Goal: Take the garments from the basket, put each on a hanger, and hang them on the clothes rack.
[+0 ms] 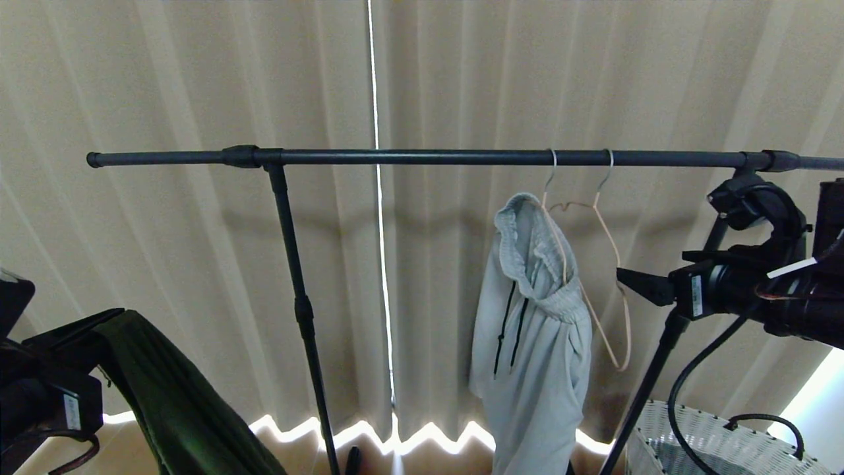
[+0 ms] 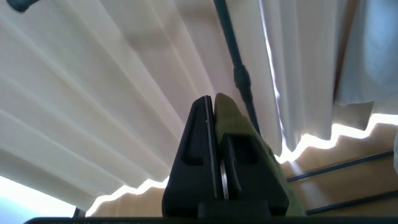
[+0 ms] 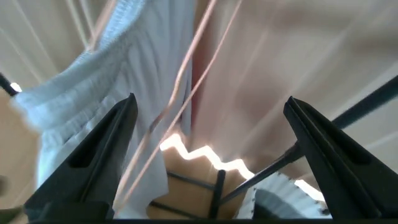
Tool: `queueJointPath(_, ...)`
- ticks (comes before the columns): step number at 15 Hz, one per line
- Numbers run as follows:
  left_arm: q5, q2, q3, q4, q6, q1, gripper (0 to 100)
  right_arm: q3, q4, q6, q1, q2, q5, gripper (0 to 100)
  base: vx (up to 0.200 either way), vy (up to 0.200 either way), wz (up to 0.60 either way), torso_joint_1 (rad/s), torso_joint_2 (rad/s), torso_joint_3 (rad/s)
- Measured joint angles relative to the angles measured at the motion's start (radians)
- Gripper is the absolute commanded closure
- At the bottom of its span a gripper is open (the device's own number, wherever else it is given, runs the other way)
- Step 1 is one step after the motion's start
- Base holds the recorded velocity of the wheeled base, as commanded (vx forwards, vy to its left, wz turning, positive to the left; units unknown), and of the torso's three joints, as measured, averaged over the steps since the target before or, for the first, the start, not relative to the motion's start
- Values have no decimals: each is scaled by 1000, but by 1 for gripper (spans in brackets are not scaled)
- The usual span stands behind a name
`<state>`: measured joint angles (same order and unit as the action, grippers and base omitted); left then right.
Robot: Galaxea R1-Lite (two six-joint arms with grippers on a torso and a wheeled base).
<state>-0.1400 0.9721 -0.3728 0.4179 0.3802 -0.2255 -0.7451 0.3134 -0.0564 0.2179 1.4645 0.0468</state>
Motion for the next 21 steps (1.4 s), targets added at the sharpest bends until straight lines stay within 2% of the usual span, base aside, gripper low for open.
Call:
queueJointPath(3, 0, 0, 1, 0, 0, 0, 100, -29, 1, 17, 20, 70, 50, 0, 0, 0, 0, 0, 0, 0)
queueJointPath(7, 0, 1, 1, 1, 0, 0, 100, -68, -53, 93, 63, 107, 76, 0, 0, 0, 0, 0, 0, 0)
queueJointPath(10, 0, 2, 1, 1, 0, 0, 100, -134, -127, 157, 80, 149, 195, 0, 0, 0, 0, 0, 0, 0)
queueJointPath(13, 0, 3, 1, 0, 0, 0, 100, -160, -129, 185, 87, 184, 206, 0, 0, 0, 0, 0, 0, 0)
queueJointPath(20, 1, 3, 2, 1, 0, 0, 100, -179, -129, 185, 102, 205, 216, 0, 0, 0, 0, 0, 0, 0)
queueJointPath(21, 1, 3, 2, 0, 0, 0, 100, -179, -129, 185, 102, 206, 216, 100, 0, 0, 0, 0, 0, 0)
